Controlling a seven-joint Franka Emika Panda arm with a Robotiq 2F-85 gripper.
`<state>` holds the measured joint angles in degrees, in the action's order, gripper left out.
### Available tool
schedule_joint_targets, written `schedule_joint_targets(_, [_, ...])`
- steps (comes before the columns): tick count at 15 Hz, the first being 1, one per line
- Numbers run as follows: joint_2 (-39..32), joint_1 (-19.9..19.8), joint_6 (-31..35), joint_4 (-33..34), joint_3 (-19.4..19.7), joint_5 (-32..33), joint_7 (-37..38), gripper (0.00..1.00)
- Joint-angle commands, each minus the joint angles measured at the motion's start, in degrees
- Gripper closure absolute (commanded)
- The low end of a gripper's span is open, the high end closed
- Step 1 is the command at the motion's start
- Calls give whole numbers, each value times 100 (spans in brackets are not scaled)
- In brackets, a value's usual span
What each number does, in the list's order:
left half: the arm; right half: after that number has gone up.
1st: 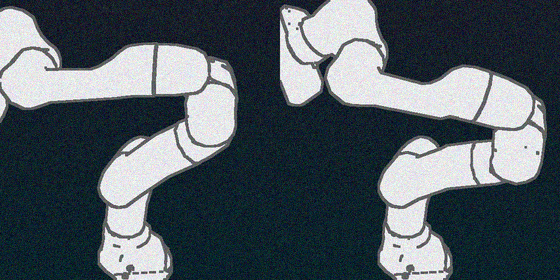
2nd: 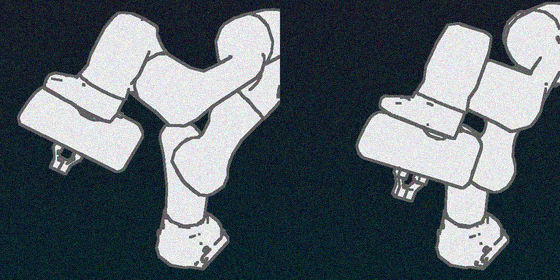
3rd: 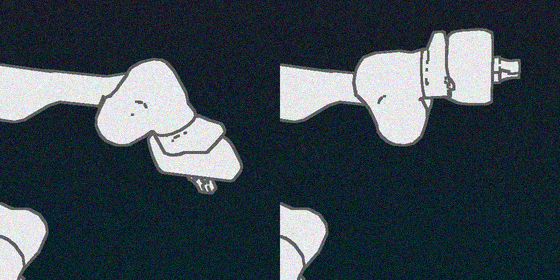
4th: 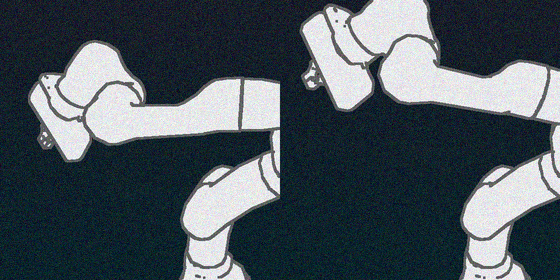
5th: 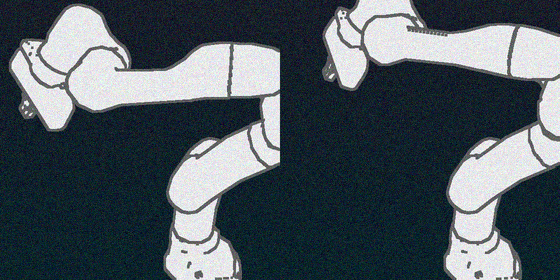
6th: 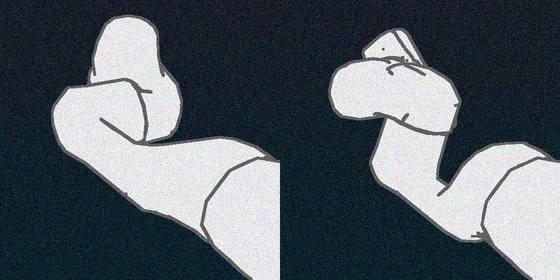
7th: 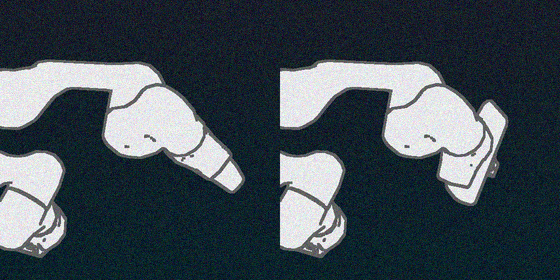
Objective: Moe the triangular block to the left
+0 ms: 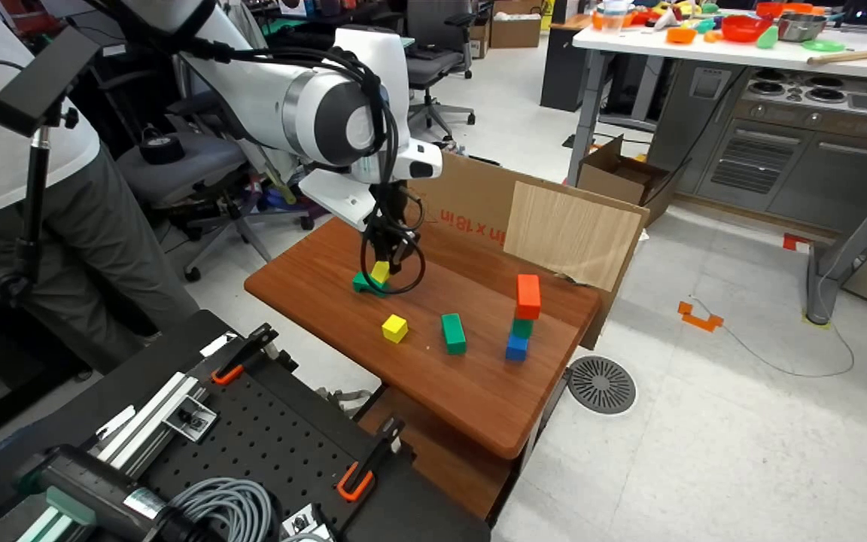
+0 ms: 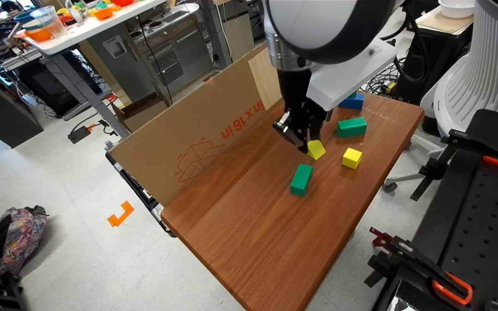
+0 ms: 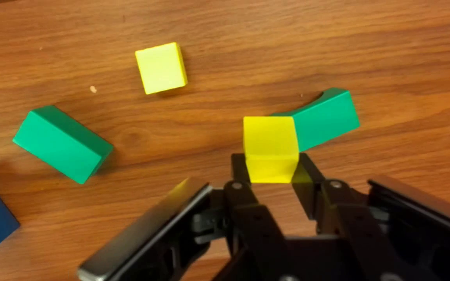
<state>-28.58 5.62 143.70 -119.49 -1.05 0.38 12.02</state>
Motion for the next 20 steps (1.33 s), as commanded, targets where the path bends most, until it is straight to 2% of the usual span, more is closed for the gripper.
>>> schedule_joint_targets(1, [-88, 236, -16, 76, -76, -82, 230, 92])
schedule_joint_targets(11, [-174, 892, 79, -119, -292, 173, 312, 92])
schedule_joint_targets(15, [-483, 1088, 34, 70, -236, 383, 350, 92])
schedule_joint_targets(20, [-1028, 1143, -25, 440, -174, 483, 354, 92])
